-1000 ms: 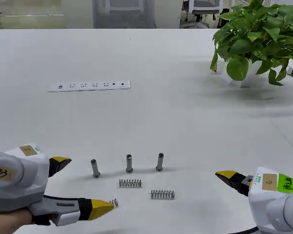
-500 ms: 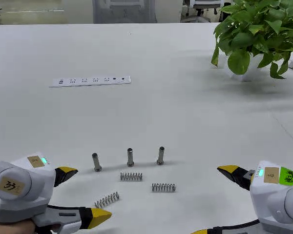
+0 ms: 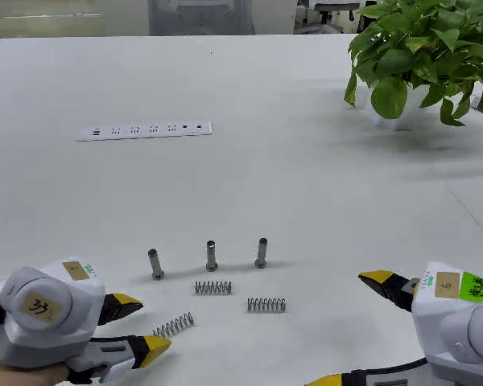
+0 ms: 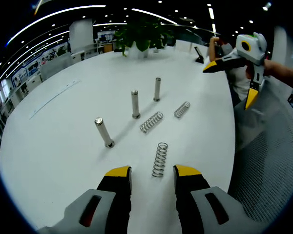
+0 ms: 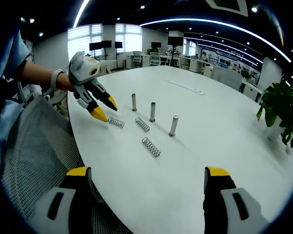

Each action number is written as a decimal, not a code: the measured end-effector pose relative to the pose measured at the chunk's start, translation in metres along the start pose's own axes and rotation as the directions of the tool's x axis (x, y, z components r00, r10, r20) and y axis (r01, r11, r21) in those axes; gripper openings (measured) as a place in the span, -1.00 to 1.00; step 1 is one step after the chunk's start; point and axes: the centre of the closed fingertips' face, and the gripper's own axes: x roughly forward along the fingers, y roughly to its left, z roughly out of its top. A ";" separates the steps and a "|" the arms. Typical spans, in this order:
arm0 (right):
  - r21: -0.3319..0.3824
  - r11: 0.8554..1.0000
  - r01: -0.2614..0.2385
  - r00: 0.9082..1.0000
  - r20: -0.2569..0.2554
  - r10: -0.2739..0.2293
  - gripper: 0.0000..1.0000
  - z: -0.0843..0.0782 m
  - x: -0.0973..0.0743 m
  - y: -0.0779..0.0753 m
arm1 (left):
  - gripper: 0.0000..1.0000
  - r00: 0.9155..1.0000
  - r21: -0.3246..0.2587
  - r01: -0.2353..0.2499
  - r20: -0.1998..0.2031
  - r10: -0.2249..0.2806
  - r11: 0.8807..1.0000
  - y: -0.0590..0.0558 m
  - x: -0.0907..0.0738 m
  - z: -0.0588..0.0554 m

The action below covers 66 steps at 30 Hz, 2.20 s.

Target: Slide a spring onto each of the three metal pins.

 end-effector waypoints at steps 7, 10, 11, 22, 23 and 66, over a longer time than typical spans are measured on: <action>0.002 1.000 0.000 1.000 0.000 0.000 0.93 0.000 -0.001 0.000 | -0.50 0.999 0.046 0.013 -0.038 -0.011 0.999 -0.003 0.006 -0.001; 0.002 1.000 -0.001 1.000 -0.001 0.001 0.92 0.000 -0.001 0.001 | -0.53 0.999 0.055 0.020 -0.050 -0.017 0.998 -0.004 0.008 -0.001; 0.003 1.000 -0.002 1.000 -0.002 0.002 0.92 -0.001 0.000 0.001 | -0.54 0.998 0.064 0.018 -0.064 -0.014 0.998 -0.004 0.009 -0.003; 0.007 1.000 0.001 1.000 -0.003 -0.001 0.92 -0.001 -0.002 0.002 | -0.68 0.990 0.136 0.018 -0.144 0.001 0.990 -0.004 0.016 -0.012; 0.008 1.000 0.002 1.000 -0.003 -0.002 0.92 -0.001 -0.002 0.002 | -0.67 0.989 0.143 0.025 -0.148 -0.003 0.989 -0.004 0.016 -0.013; 0.006 0.998 -0.070 0.997 0.012 0.070 0.84 0.008 0.006 0.018 | -0.81 0.988 0.066 0.150 0.015 -0.151 0.987 -0.029 0.003 0.010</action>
